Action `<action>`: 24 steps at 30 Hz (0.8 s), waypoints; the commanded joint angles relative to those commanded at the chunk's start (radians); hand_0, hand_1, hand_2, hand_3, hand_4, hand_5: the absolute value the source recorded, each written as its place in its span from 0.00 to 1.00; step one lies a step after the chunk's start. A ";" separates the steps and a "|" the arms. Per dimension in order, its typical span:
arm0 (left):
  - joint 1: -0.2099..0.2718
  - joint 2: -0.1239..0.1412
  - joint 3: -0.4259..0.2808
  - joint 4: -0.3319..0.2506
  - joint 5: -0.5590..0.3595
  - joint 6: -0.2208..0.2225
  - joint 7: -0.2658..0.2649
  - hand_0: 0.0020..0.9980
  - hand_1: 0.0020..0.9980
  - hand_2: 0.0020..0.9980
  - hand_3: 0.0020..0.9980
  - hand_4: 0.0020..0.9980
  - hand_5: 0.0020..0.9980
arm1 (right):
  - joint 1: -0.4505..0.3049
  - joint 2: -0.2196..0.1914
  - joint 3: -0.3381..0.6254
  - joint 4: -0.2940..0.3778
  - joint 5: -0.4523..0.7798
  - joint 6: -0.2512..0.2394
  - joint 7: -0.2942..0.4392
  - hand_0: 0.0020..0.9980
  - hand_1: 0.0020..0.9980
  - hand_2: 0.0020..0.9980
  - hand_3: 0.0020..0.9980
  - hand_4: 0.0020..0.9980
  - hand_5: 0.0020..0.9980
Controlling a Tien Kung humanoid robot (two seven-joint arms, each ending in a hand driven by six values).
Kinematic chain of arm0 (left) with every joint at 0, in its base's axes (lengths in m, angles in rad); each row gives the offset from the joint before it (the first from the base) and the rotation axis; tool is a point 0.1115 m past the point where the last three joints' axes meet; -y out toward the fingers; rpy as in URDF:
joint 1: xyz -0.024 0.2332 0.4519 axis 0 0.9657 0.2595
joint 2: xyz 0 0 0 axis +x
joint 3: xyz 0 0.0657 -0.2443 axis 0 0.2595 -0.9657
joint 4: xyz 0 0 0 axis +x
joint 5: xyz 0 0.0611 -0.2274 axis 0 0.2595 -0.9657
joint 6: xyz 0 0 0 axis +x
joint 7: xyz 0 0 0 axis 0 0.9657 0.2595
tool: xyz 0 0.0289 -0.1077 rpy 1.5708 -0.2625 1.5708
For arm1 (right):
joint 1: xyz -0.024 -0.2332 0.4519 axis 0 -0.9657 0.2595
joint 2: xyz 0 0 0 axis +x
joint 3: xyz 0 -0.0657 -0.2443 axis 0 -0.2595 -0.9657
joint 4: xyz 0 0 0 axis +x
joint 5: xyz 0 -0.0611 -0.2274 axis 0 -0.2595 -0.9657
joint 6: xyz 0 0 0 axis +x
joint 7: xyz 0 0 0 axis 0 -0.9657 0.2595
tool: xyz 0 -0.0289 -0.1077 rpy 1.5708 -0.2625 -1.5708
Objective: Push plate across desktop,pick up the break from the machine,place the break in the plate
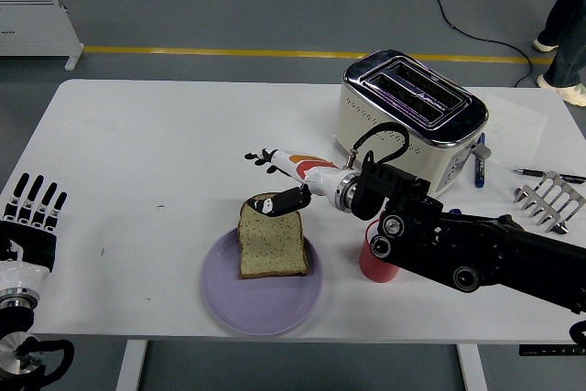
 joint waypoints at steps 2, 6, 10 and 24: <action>0.001 0.000 0.001 -0.001 0.000 0.000 0.000 0.79 0.78 0.81 0.76 0.55 1.00 | -0.005 -0.007 0.015 0.016 -0.010 -0.003 -0.002 0.85 0.84 0.92 0.97 0.74 0.41; -0.001 0.000 0.002 -0.001 0.000 0.000 -0.001 0.79 0.78 0.81 0.76 0.55 1.00 | -0.015 -0.026 0.042 0.058 -0.029 -0.015 -0.005 0.85 0.84 0.92 0.97 0.74 0.41; -0.005 0.000 -0.004 -0.004 0.000 -0.001 -0.001 0.79 0.78 0.81 0.76 0.55 1.00 | -0.055 -0.066 0.130 0.148 -0.066 -0.037 0.013 0.85 0.84 0.91 0.96 0.73 0.40; -0.002 0.000 -0.045 -0.013 0.001 0.002 -0.004 0.79 0.78 0.81 0.76 0.55 1.00 | -0.279 -0.250 0.671 0.449 0.389 -0.115 0.349 0.81 0.78 0.83 0.84 0.64 0.40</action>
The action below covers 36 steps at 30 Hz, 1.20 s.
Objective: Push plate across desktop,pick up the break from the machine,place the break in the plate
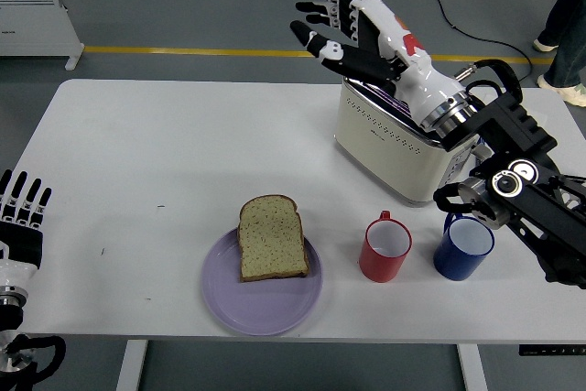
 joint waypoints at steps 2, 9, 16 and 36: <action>0.001 0.000 -0.002 0.000 0.000 0.000 0.000 0.79 0.78 0.81 0.76 0.55 1.00 | -0.036 -0.009 0.083 -0.006 0.085 -0.005 0.029 0.81 0.79 0.82 0.83 0.61 0.42; 0.003 0.000 -0.014 -0.002 0.000 0.002 0.001 0.79 0.78 0.81 0.76 0.55 1.00 | -0.193 -0.034 0.374 -0.076 0.375 0.006 0.090 0.81 0.79 0.83 0.82 0.60 0.44; 0.004 0.000 -0.017 -0.004 -0.001 0.003 0.002 0.79 0.78 0.81 0.76 0.55 1.00 | -0.336 -0.017 0.581 -0.179 0.488 0.030 0.097 0.81 0.79 0.82 0.83 0.58 0.45; 0.029 0.000 -0.015 -0.011 -0.002 0.007 0.003 0.79 0.78 0.81 0.76 0.56 1.00 | -0.623 0.103 0.758 -0.291 0.406 0.145 0.046 0.82 0.79 0.82 0.82 0.56 0.45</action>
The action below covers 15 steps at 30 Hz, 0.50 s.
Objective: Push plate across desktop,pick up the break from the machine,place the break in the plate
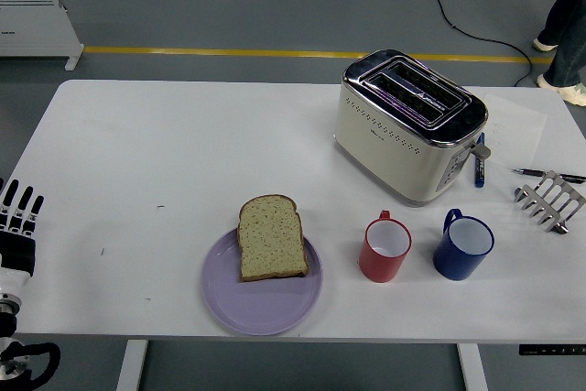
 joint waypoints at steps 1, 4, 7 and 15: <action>0.001 0.000 0.002 0.000 0.000 0.000 0.000 0.79 0.78 0.81 0.76 0.56 1.00 | -0.006 0.001 0.005 -0.001 -0.007 0.011 -0.006 0.81 0.79 0.81 0.81 0.55 0.47; 0.004 0.000 0.005 0.000 0.000 0.000 0.000 0.79 0.78 0.81 0.76 0.56 1.00 | -0.014 0.000 0.013 -0.005 -0.014 0.022 -0.014 0.81 0.79 0.81 0.81 0.55 0.47; 0.009 0.000 0.009 -0.002 0.001 0.001 0.001 0.79 0.78 0.81 0.76 0.56 1.00 | -0.020 0.002 0.023 -0.009 -0.009 0.022 -0.014 0.80 0.79 0.80 0.80 0.55 0.48; 0.019 0.000 0.016 -0.006 0.002 0.003 0.000 0.79 0.78 0.81 0.76 0.56 1.00 | -0.029 0.009 0.033 -0.023 -0.005 0.023 -0.018 0.80 0.79 0.80 0.80 0.54 0.49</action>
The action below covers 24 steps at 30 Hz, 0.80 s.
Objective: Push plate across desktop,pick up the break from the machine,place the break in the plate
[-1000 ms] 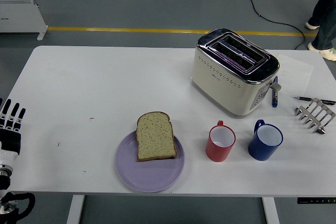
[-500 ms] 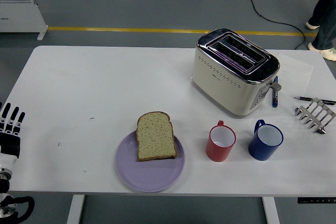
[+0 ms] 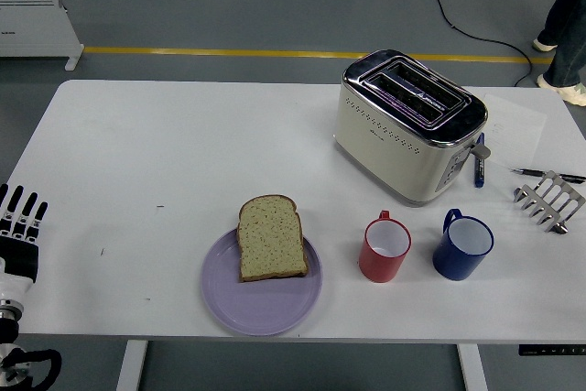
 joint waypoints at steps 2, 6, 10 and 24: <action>0.000 0.000 0.003 -0.001 0.000 0.001 0.000 0.79 0.78 0.81 0.76 0.56 1.00 | -0.002 0.004 0.004 -0.008 0.004 -0.003 0.001 0.80 0.79 0.80 0.80 0.54 0.49; 0.001 0.000 0.006 -0.004 0.001 0.001 0.000 0.79 0.78 0.81 0.76 0.56 1.00 | -0.008 0.008 0.010 -0.016 0.013 -0.004 0.001 0.79 0.78 0.78 0.78 0.54 0.51; 0.005 0.000 0.008 -0.007 0.000 0.004 0.000 0.79 0.78 0.81 0.76 0.56 1.00 | -0.013 0.012 0.016 -0.023 0.016 -0.005 -0.001 0.79 0.78 0.78 0.77 0.53 0.52; 0.000 0.000 0.000 -0.049 0.010 0.014 0.018 0.79 0.78 0.80 0.76 0.56 1.00 | -0.018 0.024 0.030 -0.036 0.008 -0.001 -0.007 0.79 0.78 0.78 0.77 0.53 0.53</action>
